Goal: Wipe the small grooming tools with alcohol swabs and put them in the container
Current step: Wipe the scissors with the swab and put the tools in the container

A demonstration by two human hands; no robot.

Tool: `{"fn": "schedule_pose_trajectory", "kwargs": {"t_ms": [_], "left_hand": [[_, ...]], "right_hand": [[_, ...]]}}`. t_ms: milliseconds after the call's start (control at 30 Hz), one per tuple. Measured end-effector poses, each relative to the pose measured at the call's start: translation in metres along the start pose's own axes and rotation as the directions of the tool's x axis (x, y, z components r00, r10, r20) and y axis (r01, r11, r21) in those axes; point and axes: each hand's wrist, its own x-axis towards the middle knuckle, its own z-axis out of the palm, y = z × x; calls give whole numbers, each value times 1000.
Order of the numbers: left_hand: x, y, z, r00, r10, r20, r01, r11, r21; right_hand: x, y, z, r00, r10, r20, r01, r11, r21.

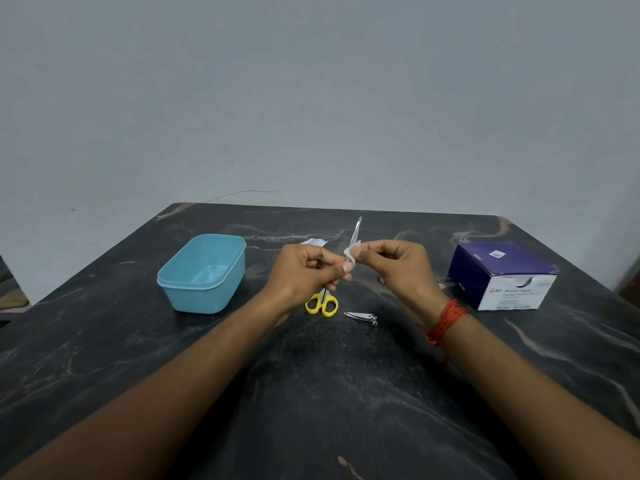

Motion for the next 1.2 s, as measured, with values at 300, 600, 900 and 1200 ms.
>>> {"fn": "schedule_pose_trajectory", "kwargs": {"t_ms": [300,600,900,1200], "left_hand": [[-5,2,9,988,-74,136,83,995,-60],[-5,6,7,925,-234,299,332,879,-341],[-4,5,6,980,-173,94,183,976,-118],[-1,2,7,1000,-20,11,21,991,-133]], "right_hand": [[10,-5,-13,991,110,-76,-99,985,139],[10,-7,-14,993,120,4,-117,963,241],[9,-6,-11,997,46,-65,-37,990,133],[6,-4,-8,997,-33,-76,34,999,8]]}}
